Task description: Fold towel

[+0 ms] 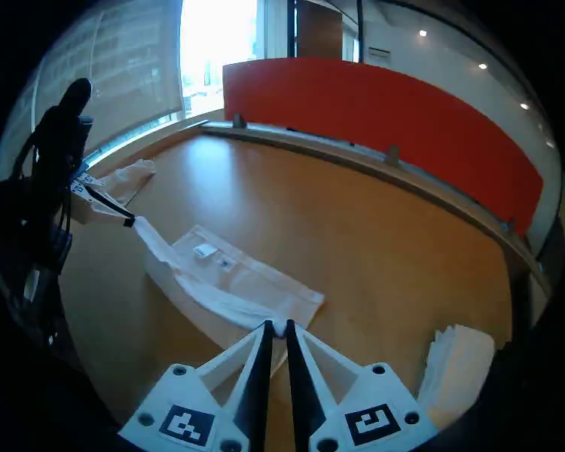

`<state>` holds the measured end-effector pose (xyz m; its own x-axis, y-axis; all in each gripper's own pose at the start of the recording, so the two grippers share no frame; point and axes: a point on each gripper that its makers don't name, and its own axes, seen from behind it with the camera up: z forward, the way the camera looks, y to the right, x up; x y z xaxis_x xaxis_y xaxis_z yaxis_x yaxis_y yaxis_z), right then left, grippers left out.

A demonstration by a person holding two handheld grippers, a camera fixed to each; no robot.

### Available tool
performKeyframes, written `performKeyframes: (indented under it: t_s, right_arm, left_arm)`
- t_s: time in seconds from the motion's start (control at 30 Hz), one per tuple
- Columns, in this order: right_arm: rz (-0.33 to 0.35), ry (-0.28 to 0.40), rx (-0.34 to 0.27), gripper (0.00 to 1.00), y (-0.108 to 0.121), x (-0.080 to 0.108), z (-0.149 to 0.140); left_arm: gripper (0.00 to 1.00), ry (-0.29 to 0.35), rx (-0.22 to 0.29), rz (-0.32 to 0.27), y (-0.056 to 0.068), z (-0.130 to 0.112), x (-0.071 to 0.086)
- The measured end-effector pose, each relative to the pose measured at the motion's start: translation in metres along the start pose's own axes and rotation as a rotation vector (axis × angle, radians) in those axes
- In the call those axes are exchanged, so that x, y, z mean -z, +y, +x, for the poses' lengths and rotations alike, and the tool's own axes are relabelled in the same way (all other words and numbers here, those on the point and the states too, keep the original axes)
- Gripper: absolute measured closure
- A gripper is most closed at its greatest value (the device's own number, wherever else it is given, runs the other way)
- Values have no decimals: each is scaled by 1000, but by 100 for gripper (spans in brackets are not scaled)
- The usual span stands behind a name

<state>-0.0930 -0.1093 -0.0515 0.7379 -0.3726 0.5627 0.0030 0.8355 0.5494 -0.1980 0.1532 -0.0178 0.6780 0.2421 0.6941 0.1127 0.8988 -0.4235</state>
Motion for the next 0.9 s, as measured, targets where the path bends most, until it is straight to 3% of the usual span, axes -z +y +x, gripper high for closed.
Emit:
performKeyframes:
  t_s: [0.37,0.9]
  right_arm:
    - [-3,-36,-23,87,10,-24,-10]
    - [-15,-82,-81,87,25,-70,-29]
  left_arm:
    - [90,-30,-6,-2,-9,-3,-26]
    - [89,-82,48,41,-31,-22,-81]
